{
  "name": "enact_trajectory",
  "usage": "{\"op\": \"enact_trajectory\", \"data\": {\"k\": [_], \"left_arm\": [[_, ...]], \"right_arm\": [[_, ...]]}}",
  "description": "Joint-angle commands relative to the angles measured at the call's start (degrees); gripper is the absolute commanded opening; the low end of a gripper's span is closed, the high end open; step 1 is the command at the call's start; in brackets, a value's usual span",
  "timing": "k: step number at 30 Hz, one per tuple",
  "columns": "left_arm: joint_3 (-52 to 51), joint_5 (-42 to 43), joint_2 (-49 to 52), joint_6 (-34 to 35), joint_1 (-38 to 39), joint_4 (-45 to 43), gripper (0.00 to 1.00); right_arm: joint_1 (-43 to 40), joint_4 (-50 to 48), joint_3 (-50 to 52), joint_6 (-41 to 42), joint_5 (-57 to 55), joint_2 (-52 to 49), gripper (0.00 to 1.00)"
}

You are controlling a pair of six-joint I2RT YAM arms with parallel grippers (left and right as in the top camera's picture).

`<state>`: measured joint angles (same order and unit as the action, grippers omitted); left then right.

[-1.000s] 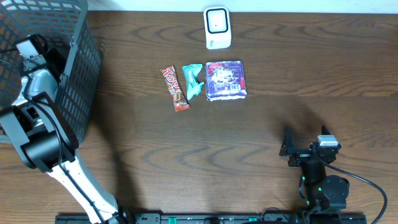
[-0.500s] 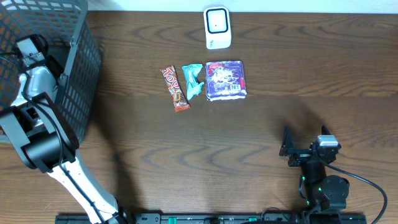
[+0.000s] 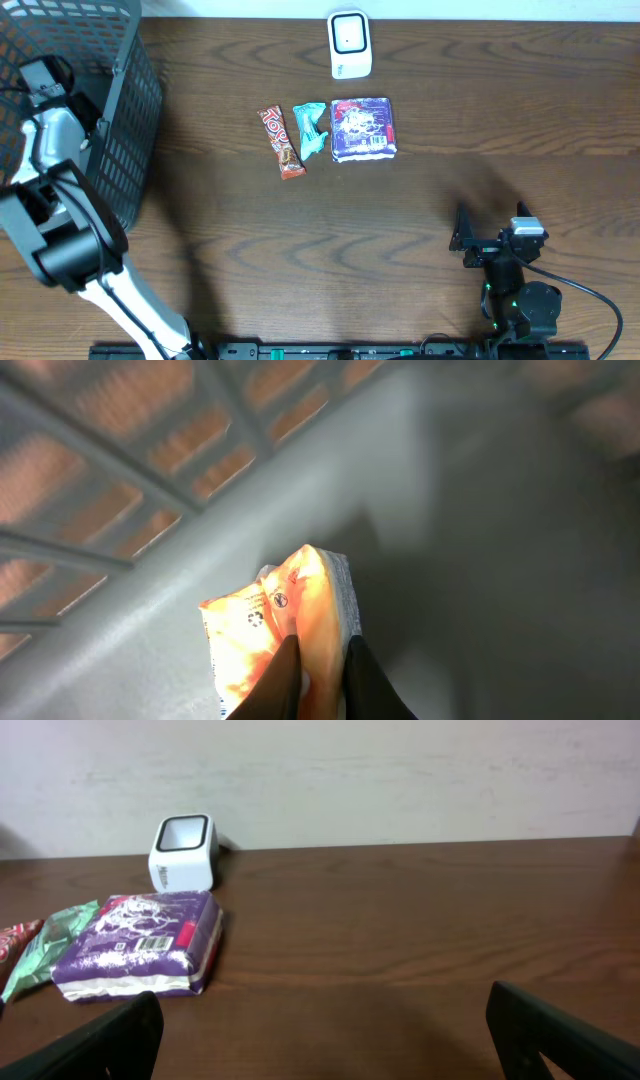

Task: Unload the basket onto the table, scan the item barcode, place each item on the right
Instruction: 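Grasp the orange snack pack with the left gripper and lift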

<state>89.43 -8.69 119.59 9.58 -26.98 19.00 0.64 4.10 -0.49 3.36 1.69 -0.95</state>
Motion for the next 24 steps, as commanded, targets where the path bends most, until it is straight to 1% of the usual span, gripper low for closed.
{"op": "enact_trajectory", "data": {"k": [1,3,5,8,11,13,15,17,21,24], "left_arm": [[0.4,11.6,-11.6,0.9,-0.2,-2.4,0.07],[0.4,15.3,-15.4,1.8,-0.1,-3.6,0.07],[0.4,17.1,-19.1,4.2,0.1,-4.2,0.07],[0.4,17.3,-24.7,8.2,1.1,-4.5,0.07],[0.4,18.7,-28.7,8.3,3.1,-4.3,0.07],[0.4,22.7,-31.2,8.3,5.1,-4.1,0.07],[0.4,28.3,-33.5,8.4,8.8,-4.1,0.07],[0.4,30.8,-34.6,8.3,13.0,-4.0,0.07],[0.3,30.2,-34.1,8.0,22.6,-2.1,0.07],[-0.2,26.0,-32.2,7.0,30.1,1.2,0.07]], "right_arm": [[-0.2,0.2,0.2,-0.7,-0.1,0.2,0.99],[-0.2,0.2,0.2,-0.7,-0.1,0.2,0.99],[-0.2,0.2,0.2,-0.7,-0.1,0.2,0.99],[-0.2,0.2,0.2,-0.7,-0.1,0.2,0.99],[-0.2,0.2,0.2,-0.7,-0.1,0.2,0.99],[-0.2,0.2,0.2,-0.7,-0.1,0.2,0.99],[-0.2,0.2,0.2,-0.7,-0.1,0.2,0.99],[-0.2,0.2,0.2,-0.7,-0.1,0.2,0.99],[-0.2,0.1,0.2,-0.7,-0.1,0.2,0.99],[-0.2,0.2,0.2,-0.7,-0.1,0.2,0.99]]}}
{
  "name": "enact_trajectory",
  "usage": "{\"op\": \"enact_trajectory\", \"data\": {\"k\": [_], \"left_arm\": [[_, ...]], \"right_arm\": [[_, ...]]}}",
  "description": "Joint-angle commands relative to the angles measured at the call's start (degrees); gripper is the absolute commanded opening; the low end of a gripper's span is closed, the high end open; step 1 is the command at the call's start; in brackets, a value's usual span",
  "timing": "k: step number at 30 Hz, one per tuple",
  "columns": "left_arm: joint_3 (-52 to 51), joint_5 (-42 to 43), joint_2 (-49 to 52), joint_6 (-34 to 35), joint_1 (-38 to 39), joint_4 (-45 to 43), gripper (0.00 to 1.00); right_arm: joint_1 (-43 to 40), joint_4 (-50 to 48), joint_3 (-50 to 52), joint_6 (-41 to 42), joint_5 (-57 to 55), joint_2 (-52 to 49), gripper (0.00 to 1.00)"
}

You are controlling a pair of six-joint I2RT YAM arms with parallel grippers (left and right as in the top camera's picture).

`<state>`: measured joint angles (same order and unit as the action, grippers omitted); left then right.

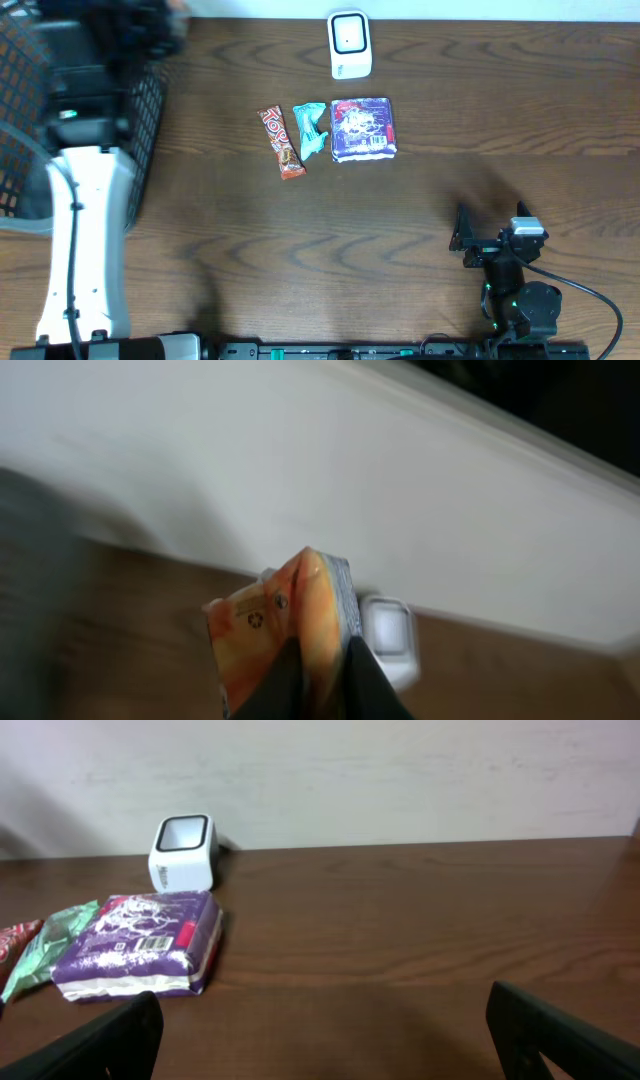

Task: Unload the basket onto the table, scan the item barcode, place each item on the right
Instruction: 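Grasp the orange snack pack with the left gripper and lift, then carry the orange pack to the table and release it beside the TOP bar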

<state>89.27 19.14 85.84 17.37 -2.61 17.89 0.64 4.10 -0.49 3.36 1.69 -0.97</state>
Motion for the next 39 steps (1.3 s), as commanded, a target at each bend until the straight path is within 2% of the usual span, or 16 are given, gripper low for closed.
{"op": "enact_trajectory", "data": {"k": [1,5,11,16,24,25,26,28,30,31,33,36,39], "left_arm": [[0.0,-4.3,2.3,-1.9,7.6,3.9,0.07],[-0.1,-15.2,6.5,-5.1,13.4,8.9,0.07],[-0.1,-16.8,15.5,-10.4,17.4,14.1,0.07],[-0.1,-25.9,23.8,-10.3,17.6,16.3,0.07],[-0.1,-26.9,32.2,-10.7,17.5,15.5,0.09],[-0.1,-26.9,32.3,-10.7,17.5,15.4,0.17],[-0.1,-26.9,32.3,-10.7,17.4,15.4,0.29],[0.0,-26.9,32.0,-10.7,17.4,15.3,0.62],[0.0,-26.9,31.4,-10.7,17.4,15.4,0.68],[0.0,-26.9,30.8,-10.7,17.4,15.5,0.77],[0.0,-26.9,29.4,-10.7,17.4,16.0,0.84],[0.0,-26.9,26.3,-10.7,17.4,16.9,0.84],[0.0,-26.9,22.8,-10.7,17.4,18.9,0.95]], "right_arm": [[-0.2,0.2,0.2,-0.7,-0.1,0.2,0.99],[-0.2,0.1,0.2,-0.7,-0.1,0.2,0.99],[-0.2,0.1,0.2,-0.7,-0.1,0.2,0.99],[-0.2,0.2,0.2,-0.7,-0.1,0.2,0.99],[-0.2,0.2,0.2,-0.7,-0.1,0.2,0.99],[-0.2,0.2,0.2,-0.7,-0.1,0.2,0.99],[-0.2,0.2,0.2,-0.7,-0.1,0.2,0.99],[-0.2,0.2,0.2,-0.7,-0.1,0.2,0.99],[-0.2,0.2,0.2,-0.7,-0.1,0.2,0.99],[-0.2,0.2,0.2,-0.7,-0.1,0.2,0.99],[-0.2,0.2,0.2,-0.7,-0.1,0.2,0.99],[-0.2,0.2,0.2,-0.7,-0.1,0.2,0.99],[-0.2,0.2,0.2,-0.7,-0.1,0.2,0.99]]}}
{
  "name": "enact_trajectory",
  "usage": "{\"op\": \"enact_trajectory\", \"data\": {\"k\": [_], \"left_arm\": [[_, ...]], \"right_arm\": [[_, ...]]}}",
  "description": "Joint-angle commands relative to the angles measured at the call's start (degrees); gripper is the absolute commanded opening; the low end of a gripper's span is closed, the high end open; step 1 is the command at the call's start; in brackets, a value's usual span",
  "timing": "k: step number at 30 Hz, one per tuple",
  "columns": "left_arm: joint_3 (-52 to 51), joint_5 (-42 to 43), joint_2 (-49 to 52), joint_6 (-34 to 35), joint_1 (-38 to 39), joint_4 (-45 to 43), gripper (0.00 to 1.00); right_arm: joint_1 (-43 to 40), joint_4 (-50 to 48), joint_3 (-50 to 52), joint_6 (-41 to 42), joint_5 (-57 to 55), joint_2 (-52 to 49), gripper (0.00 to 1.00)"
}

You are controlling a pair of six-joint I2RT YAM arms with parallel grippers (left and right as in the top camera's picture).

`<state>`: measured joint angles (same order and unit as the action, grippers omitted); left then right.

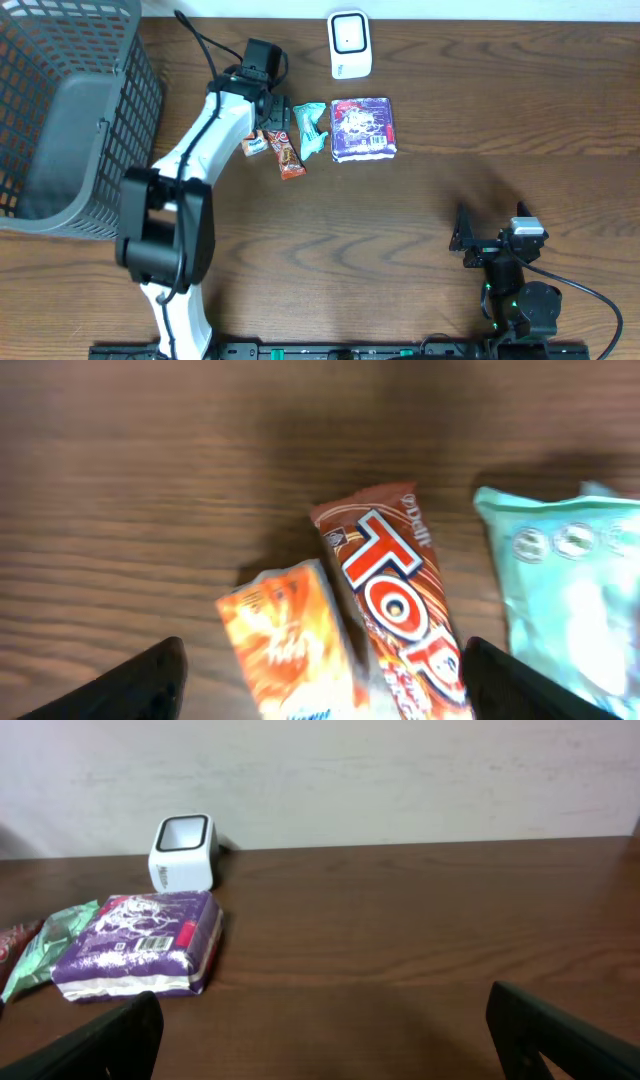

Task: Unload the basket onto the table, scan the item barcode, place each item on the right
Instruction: 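Carry the orange pack to the table and release it beside the TOP bar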

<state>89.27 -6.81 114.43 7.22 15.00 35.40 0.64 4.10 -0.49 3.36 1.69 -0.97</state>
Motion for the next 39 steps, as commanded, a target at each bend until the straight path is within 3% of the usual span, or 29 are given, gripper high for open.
{"op": "enact_trajectory", "data": {"k": [1,14,39], "left_arm": [[0.0,-1.0,-6.8,-0.5,-0.2,2.3,0.99],[-0.1,0.5,-10.5,-0.5,-0.1,21.0,0.98],[-0.1,0.5,-10.5,-0.5,-0.2,21.1,0.98]], "right_arm": [[-0.2,0.2,0.2,-0.7,-0.1,0.2,0.99],[-0.2,0.2,0.2,-0.7,-0.1,0.2,0.99],[-0.2,0.2,0.2,-0.7,-0.1,0.2,0.99]]}}
